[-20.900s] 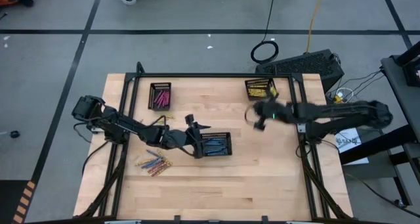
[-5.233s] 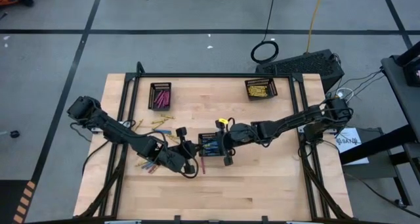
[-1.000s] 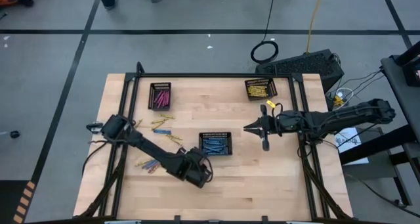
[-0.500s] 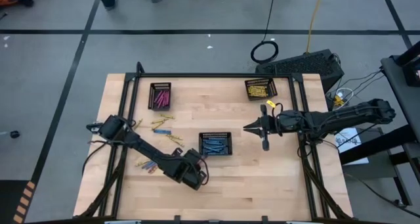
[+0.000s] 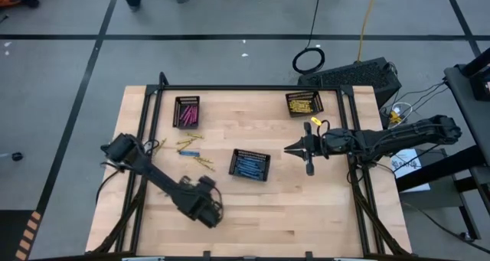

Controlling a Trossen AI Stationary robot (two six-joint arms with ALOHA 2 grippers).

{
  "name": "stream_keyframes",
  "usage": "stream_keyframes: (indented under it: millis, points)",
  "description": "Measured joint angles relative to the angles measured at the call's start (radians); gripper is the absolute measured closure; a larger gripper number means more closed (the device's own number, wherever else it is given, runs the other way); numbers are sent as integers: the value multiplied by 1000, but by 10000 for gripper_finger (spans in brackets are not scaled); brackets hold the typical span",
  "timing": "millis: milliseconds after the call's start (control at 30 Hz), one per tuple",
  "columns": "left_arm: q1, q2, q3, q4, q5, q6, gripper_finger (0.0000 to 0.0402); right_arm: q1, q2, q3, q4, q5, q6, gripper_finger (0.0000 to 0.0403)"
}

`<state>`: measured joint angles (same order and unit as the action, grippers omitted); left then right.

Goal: Sort crayons
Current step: Put the pink crayon into the top left black bin

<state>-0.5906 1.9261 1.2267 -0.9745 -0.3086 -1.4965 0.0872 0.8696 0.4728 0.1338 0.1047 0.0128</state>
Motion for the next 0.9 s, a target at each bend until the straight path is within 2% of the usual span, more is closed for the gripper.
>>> stream_keyframes:
  millis: [67,200,367,533,667,767,900]
  points:
    - [-20,-39,2,-95,-5,-90,388,0,0,0,-6,0,-1,381]
    - [-35,-110,2,-338,-80,-256,388,0,1,0,-5,0,-4,381]
    - [63,-224,-1,-482,-235,-260,397,0,1,0,-4,0,-6,381]
    - [288,-347,-52,-454,-304,8,398,0,1,0,-4,0,-6,381]
    - [516,-410,-119,-395,-306,241,398,0,1,0,-4,0,-4,381]
    - [690,-437,-179,-294,-281,414,399,0,1,0,-4,0,-3,381]
    - [900,-444,-266,-104,-196,642,399,0,1,0,-4,0,-3,381]
